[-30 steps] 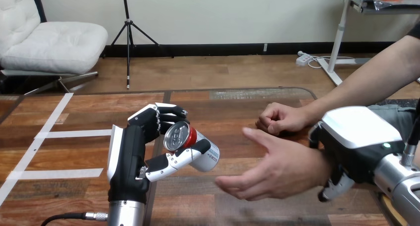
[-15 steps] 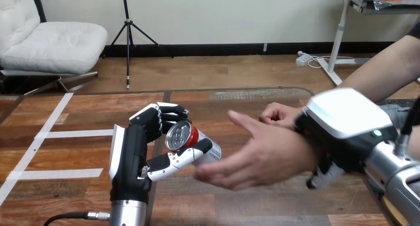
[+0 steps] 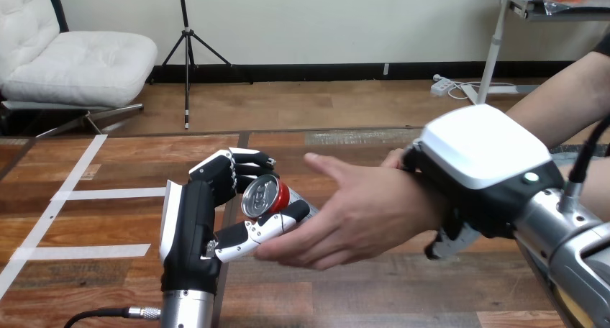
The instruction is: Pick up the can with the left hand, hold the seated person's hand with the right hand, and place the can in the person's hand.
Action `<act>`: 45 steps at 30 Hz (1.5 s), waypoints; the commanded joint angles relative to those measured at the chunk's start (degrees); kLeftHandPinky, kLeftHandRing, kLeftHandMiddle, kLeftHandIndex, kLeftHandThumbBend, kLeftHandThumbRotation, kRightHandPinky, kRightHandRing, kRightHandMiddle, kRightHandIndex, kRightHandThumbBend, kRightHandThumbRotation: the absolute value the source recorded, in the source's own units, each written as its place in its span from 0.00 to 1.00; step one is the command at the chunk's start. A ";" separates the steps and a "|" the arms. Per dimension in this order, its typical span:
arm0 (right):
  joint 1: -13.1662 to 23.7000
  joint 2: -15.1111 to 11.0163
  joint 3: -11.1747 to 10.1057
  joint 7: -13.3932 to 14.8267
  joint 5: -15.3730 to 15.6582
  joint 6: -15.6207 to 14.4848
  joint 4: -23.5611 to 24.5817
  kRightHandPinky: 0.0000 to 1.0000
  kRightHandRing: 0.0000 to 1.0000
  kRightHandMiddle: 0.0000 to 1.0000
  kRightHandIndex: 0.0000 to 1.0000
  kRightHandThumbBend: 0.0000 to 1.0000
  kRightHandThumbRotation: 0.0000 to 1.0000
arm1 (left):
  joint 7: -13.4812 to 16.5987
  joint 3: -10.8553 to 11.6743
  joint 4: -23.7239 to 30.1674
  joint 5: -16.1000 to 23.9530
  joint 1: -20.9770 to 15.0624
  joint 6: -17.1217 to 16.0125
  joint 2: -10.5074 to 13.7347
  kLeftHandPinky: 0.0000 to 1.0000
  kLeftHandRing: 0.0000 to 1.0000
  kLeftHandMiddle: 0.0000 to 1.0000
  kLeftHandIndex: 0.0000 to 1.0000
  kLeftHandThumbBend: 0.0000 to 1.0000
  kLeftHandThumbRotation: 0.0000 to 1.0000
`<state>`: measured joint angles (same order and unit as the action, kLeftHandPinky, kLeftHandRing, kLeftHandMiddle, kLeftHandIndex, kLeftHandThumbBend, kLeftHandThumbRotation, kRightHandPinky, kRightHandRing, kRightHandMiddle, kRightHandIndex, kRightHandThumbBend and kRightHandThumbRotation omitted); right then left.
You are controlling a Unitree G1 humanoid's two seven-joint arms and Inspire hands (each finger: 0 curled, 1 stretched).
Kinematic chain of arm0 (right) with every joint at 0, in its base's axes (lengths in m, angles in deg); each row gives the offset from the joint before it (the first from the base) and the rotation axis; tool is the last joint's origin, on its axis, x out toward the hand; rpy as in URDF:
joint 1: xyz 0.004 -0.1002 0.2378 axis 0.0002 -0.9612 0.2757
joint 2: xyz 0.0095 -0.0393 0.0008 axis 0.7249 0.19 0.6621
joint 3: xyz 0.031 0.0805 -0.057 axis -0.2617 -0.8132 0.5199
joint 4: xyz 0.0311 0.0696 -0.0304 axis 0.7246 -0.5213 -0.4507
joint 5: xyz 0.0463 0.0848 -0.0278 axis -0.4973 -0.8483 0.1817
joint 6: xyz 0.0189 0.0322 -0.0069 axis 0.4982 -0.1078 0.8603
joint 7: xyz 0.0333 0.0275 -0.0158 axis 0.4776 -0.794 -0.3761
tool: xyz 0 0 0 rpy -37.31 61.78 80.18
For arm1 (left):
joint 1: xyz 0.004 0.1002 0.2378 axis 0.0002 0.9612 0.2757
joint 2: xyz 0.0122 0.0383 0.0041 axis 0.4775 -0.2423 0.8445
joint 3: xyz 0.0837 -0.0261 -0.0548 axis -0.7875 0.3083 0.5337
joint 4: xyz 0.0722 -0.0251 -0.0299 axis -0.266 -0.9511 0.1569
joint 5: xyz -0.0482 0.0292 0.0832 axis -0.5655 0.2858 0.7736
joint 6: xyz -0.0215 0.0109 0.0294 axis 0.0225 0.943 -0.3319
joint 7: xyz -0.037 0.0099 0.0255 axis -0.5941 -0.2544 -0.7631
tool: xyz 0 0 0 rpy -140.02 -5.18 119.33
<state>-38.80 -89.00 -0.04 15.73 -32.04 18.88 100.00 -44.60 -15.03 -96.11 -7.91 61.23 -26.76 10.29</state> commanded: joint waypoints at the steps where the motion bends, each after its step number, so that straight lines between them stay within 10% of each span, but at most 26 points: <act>1: 4.66 1.71 0.98 0.04 0.48 0.86 2.27 0.30 0.35 0.41 0.49 0.96 0.00 | -0.12 0.03 2.43 -0.35 -4.65 -0.57 0.24 0.41 0.43 0.47 0.52 0.72 0.00; 28: 6.14 3.77 3.23 -2.19 2.59 1.97 0.95 0.32 0.35 0.41 0.45 0.96 0.00 | -1.54 -1.24 3.53 0.16 -4.71 -0.74 -0.14 0.40 0.43 0.48 0.52 0.73 0.00; 45: 5.38 4.27 2.86 -1.09 2.36 3.22 0.35 0.30 0.33 0.38 0.44 0.96 0.00 | -7.65 -6.92 11.73 -3.58 -2.91 -0.05 -3.03 0.38 0.43 0.48 0.52 0.74 0.00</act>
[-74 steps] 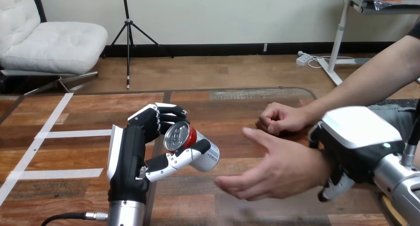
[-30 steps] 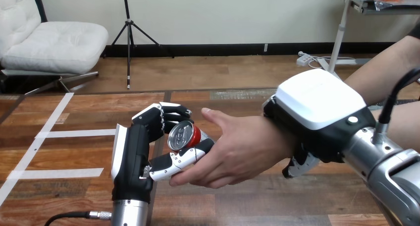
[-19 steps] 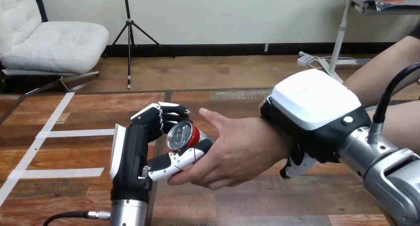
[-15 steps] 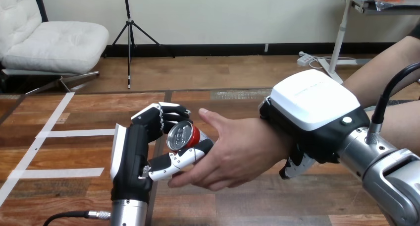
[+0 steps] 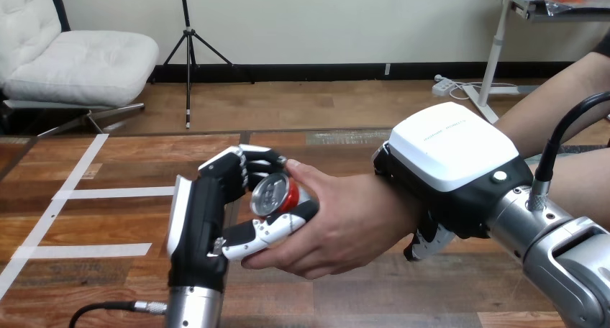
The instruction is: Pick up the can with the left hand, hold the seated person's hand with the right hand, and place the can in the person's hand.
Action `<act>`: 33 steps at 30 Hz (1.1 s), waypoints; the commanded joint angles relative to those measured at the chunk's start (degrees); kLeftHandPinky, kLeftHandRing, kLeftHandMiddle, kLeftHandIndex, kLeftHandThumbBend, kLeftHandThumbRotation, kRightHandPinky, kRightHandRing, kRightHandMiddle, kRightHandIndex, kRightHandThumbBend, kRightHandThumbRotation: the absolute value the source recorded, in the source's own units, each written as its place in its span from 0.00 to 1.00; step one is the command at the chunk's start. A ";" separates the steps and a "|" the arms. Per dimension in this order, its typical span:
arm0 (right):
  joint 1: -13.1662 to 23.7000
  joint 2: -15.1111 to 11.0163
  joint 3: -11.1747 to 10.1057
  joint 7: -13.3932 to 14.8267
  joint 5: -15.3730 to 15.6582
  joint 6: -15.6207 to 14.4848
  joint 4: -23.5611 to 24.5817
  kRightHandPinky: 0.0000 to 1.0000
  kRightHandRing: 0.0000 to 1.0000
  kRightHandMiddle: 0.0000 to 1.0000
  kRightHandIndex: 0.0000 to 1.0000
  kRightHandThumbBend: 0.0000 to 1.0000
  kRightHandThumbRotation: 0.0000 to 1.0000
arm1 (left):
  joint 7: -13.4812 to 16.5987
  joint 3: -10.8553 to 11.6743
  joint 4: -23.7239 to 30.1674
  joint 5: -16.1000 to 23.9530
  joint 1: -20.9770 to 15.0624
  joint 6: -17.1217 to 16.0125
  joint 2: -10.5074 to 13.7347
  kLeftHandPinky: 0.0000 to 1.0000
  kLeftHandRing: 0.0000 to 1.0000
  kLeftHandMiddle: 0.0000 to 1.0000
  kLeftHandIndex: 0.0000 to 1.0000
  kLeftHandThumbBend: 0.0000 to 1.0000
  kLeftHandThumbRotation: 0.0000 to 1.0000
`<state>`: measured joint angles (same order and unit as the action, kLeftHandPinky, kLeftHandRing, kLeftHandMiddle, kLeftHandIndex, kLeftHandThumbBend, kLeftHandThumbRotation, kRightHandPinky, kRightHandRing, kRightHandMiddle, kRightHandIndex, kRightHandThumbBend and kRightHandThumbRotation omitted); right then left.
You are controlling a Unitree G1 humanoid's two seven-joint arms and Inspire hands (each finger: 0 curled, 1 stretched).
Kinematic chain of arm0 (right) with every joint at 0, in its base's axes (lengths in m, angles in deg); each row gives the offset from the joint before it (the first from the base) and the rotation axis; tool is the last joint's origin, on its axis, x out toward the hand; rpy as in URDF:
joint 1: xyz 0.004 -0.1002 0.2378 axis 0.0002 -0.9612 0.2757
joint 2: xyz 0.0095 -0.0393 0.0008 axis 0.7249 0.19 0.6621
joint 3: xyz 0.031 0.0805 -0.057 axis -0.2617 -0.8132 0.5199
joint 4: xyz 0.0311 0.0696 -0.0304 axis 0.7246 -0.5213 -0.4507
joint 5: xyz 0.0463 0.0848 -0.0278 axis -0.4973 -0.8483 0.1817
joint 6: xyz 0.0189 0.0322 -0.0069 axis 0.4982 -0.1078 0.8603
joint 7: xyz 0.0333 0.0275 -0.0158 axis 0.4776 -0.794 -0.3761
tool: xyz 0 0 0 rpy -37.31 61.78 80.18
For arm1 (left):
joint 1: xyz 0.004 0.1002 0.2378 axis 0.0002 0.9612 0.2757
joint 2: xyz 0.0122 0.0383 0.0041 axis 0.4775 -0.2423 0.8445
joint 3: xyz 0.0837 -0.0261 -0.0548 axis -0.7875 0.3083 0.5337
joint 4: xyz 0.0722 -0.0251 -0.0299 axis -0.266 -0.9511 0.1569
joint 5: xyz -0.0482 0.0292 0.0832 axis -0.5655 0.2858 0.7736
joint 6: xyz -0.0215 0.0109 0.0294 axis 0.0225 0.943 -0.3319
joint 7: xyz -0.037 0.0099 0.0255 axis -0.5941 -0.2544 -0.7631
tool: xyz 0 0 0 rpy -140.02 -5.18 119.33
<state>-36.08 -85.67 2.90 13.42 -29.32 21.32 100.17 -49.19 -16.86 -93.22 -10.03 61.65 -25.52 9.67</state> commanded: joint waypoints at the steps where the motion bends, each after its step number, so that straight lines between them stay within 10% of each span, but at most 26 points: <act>1: 2.66 0.92 -0.09 1.21 -0.39 0.83 0.15 0.30 0.33 0.38 0.44 0.96 0.00 | -3.36 -5.36 9.24 -1.73 -3.20 -1.11 -2.47 0.38 0.43 0.49 0.52 0.74 0.00; 33: 1.93 0.75 -0.91 2.61 -1.22 2.02 -1.34 0.32 0.36 0.42 0.46 0.96 0.00 | -8.76 -12.91 20.36 -5.82 1.41 -0.73 -1.90 0.36 0.42 0.48 0.52 0.75 0.00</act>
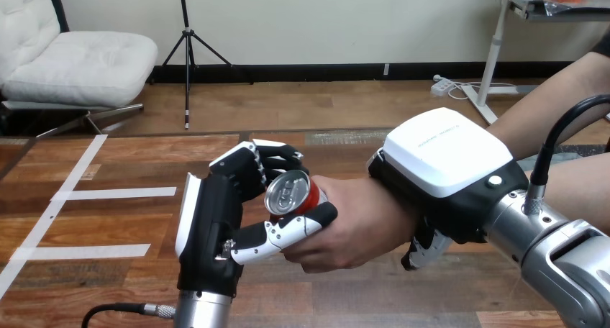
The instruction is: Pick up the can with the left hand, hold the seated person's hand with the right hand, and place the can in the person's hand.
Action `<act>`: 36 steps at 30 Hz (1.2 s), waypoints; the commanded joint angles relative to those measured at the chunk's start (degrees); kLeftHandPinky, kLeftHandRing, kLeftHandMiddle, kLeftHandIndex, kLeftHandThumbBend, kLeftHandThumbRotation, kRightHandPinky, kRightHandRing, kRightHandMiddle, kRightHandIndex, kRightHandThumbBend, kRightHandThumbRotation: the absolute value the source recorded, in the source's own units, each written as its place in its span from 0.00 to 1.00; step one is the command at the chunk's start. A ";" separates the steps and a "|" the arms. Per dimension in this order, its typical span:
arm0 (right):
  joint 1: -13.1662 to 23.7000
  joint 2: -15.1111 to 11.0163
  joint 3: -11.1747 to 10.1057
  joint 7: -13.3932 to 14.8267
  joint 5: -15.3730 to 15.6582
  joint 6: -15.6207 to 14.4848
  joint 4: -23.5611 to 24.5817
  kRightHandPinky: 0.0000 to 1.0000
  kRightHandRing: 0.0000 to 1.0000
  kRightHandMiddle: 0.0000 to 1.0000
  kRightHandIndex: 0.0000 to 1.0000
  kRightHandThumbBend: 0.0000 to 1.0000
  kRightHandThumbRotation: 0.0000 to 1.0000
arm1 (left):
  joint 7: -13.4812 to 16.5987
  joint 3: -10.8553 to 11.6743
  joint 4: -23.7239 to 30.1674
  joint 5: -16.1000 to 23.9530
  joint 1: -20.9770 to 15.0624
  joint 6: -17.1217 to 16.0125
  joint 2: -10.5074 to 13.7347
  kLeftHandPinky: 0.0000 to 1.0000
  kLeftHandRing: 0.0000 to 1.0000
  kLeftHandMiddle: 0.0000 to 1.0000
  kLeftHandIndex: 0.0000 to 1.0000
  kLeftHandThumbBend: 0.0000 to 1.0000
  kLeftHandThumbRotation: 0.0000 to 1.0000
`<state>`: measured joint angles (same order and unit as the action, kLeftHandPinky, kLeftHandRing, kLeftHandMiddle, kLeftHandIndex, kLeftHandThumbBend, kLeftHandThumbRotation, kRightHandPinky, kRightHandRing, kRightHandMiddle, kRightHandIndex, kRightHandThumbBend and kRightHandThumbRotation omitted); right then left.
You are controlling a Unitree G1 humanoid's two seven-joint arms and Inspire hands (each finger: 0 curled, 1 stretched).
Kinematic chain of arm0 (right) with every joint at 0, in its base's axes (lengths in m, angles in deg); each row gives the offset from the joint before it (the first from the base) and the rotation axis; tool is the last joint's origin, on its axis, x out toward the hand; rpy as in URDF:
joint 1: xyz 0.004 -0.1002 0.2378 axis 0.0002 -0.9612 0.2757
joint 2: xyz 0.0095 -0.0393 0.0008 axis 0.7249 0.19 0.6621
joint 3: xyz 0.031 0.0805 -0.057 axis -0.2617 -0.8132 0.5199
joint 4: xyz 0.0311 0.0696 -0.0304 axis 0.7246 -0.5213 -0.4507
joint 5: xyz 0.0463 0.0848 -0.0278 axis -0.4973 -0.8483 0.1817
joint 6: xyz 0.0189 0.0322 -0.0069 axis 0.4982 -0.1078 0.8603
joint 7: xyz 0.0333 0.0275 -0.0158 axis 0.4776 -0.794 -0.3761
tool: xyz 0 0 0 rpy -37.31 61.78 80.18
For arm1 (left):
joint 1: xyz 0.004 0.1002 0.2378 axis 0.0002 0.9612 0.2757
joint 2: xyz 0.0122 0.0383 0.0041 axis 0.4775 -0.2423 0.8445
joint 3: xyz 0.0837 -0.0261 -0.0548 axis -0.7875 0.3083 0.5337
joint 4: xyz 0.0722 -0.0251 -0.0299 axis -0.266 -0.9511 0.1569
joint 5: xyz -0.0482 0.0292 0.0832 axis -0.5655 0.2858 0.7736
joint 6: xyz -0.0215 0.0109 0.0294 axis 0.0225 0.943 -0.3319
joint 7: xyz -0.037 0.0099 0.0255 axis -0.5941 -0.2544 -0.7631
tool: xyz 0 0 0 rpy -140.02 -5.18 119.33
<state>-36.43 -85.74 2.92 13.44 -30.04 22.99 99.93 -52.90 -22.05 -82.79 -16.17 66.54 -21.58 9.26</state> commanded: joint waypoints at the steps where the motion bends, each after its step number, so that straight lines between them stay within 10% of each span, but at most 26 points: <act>1: 2.25 0.84 -0.97 2.71 -0.53 0.40 -1.17 0.32 0.36 0.42 0.46 0.96 0.00 | -5.12 -7.79 10.03 0.21 -3.42 -4.63 -1.46 0.36 0.42 0.48 0.52 0.75 0.00; 36: 1.41 1.34 -1.77 2.71 -0.16 0.46 -1.74 0.34 0.39 0.44 0.49 0.94 0.00 | -8.02 -9.19 11.97 -0.85 -1.86 -2.46 0.65 0.41 0.48 0.54 0.60 0.75 0.02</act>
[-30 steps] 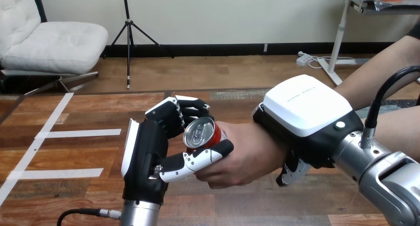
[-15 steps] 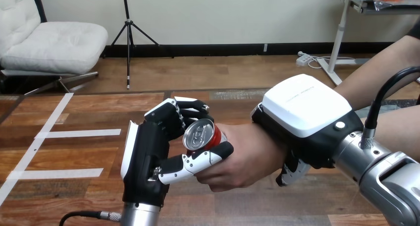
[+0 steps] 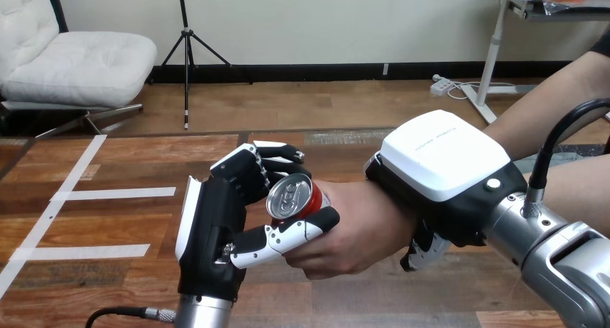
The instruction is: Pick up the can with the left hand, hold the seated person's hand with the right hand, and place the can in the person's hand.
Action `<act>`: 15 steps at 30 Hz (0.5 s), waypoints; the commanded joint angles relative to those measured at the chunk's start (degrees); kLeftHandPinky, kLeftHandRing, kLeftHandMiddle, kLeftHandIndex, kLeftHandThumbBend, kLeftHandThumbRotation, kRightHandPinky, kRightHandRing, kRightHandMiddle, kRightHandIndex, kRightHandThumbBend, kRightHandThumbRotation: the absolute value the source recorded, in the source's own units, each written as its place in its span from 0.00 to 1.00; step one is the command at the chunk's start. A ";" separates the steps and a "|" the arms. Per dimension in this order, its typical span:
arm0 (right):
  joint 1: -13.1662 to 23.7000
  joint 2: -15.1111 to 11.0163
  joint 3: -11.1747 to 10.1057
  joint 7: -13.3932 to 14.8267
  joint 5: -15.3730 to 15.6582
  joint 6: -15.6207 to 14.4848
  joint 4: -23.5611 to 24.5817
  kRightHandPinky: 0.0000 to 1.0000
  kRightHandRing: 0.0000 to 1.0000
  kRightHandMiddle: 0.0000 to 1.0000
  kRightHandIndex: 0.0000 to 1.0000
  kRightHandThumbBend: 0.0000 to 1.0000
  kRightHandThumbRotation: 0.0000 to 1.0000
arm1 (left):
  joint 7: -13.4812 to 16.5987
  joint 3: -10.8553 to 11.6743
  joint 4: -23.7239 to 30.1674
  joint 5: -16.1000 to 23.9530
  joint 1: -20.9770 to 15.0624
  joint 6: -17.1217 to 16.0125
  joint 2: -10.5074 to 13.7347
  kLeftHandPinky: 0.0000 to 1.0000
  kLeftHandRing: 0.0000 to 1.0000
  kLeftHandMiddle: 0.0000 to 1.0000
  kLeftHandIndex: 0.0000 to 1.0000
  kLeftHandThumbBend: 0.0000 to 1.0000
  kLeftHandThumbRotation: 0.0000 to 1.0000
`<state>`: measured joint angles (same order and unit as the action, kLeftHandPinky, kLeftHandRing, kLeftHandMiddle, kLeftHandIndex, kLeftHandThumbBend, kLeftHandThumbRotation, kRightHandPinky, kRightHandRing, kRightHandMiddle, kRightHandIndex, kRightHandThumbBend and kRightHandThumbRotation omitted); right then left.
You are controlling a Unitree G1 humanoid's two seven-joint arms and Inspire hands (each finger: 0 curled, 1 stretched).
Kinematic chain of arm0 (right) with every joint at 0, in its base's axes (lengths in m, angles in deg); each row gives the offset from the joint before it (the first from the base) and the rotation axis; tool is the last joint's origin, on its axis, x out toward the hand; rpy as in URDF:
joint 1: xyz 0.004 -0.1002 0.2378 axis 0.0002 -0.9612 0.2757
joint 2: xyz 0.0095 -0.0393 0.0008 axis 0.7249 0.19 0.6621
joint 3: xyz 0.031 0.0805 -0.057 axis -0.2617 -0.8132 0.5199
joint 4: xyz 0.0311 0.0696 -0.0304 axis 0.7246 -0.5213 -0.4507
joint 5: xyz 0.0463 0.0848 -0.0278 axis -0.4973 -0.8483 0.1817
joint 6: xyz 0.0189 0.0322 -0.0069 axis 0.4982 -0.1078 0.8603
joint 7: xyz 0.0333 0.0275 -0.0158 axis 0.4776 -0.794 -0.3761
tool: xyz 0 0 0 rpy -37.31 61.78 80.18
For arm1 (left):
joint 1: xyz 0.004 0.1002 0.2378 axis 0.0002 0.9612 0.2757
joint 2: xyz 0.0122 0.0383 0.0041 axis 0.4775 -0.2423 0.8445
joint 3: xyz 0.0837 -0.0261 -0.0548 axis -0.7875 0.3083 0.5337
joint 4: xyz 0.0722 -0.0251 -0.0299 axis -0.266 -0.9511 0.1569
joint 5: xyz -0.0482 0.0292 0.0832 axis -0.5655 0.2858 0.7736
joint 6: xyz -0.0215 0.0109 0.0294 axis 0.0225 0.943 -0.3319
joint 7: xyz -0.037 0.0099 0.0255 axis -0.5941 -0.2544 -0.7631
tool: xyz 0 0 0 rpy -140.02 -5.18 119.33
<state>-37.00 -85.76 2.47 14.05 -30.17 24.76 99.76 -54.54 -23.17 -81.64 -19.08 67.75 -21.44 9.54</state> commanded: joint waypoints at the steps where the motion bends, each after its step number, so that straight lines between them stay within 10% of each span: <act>1: 1.96 1.32 -1.33 2.09 -0.02 -1.29 -1.57 0.35 0.40 0.45 0.50 0.94 0.00 | -6.37 -8.03 10.96 2.38 -3.04 -2.36 0.48 0.42 0.49 0.56 0.61 0.75 0.02; 15: 2.73 -0.74 -0.90 -2.51 0.91 -1.79 -0.81 0.63 0.69 0.72 0.70 0.99 0.00 | -10.07 -7.76 14.84 8.81 -3.46 3.89 6.25 0.83 0.90 0.93 0.92 0.96 0.40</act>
<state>-37.51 -85.82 2.16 13.09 -29.90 23.56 99.62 -57.27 -23.17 -76.45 -16.20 68.54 -17.34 12.88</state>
